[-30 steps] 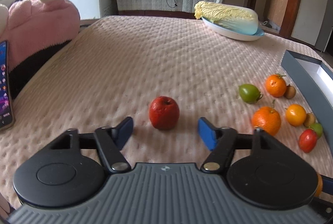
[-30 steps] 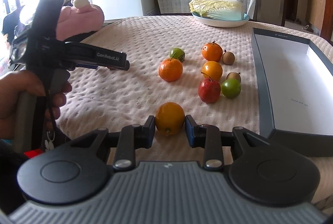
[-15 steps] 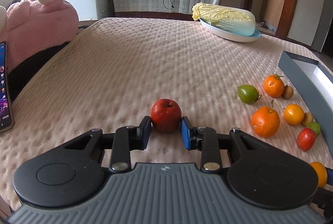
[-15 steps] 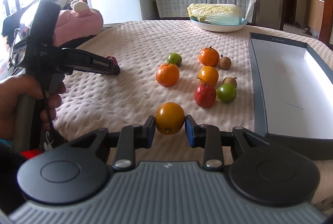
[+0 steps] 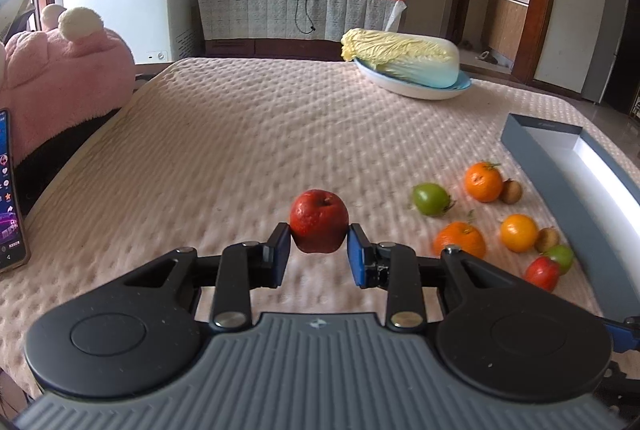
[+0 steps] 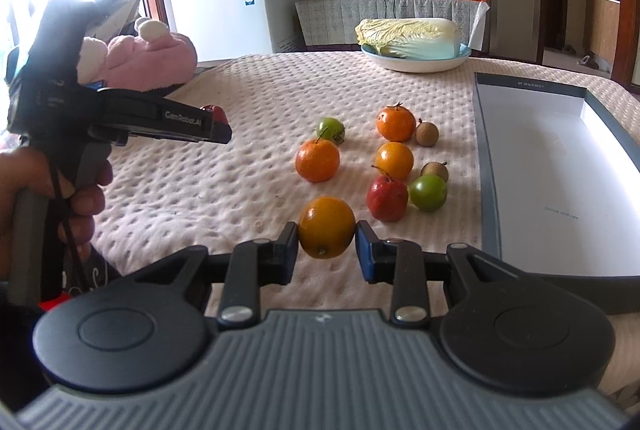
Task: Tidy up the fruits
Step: 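Grasp the yellow orange with the right tool while the left tool grasps the red apple, then carry the held apple and orange over the gray box with both tools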
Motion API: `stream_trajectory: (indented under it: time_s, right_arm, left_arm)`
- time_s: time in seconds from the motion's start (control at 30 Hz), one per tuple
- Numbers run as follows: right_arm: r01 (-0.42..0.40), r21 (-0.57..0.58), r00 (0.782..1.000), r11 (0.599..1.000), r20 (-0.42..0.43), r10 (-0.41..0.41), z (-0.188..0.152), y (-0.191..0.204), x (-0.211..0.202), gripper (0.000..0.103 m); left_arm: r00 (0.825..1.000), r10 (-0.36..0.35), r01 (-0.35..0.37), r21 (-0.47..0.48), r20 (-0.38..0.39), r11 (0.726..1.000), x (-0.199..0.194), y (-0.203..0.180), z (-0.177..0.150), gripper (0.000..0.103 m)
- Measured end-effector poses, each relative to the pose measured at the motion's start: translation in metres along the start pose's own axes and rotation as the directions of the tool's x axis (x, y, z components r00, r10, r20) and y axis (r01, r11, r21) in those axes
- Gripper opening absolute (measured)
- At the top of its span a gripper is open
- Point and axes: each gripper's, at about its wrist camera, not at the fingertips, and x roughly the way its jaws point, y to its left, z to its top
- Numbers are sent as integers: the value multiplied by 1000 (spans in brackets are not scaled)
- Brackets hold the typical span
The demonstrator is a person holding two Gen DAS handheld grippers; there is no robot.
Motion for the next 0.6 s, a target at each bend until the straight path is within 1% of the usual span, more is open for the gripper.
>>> stream_trajectory:
  time_s: [0.4,0.6]
  right_arm:
    - [5,25,999,1000,42,-6,4,-13,-15,34]
    - [13,41,998,999,68,-16,6,-22,-24,34]
  left_arm:
    - [999,-38,37,26,20,999,-12,-27,6,36]
    - [997,-69,67,49,22,997,-16,-46,7,36]
